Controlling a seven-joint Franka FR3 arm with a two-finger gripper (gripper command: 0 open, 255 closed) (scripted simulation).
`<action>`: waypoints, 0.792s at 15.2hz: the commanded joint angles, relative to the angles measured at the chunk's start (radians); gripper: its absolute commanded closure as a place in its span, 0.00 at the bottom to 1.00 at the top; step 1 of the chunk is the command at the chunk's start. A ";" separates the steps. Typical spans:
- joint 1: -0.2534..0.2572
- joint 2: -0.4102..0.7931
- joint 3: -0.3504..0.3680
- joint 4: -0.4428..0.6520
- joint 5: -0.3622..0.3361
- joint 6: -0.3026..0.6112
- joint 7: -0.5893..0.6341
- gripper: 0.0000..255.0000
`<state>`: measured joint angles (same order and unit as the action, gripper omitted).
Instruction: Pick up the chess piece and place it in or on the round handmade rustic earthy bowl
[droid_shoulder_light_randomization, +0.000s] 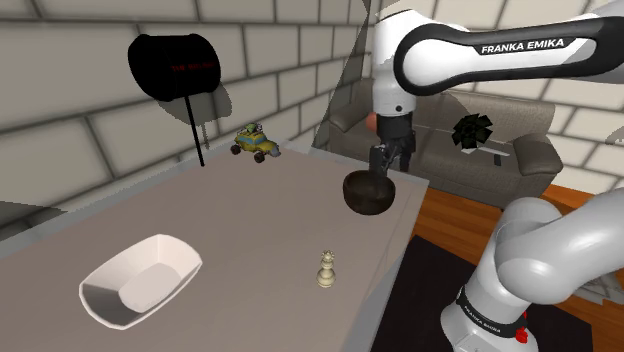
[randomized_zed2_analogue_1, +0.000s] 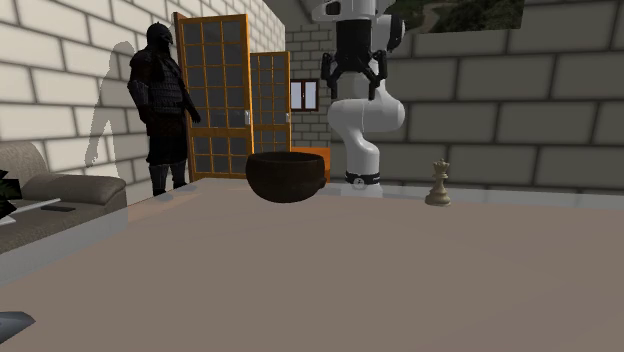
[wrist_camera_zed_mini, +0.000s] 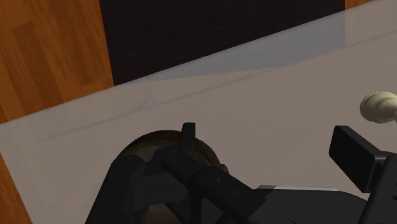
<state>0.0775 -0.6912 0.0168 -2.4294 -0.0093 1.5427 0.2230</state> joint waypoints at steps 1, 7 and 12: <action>0.022 0.040 0.027 -0.008 0.031 0.037 0.021 0.00; 0.083 0.187 0.105 0.000 0.109 0.146 0.074 0.00; 0.131 0.328 0.168 0.035 0.161 0.233 0.113 0.00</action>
<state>0.1972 -0.3968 0.1696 -2.4049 0.1399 1.7557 0.3248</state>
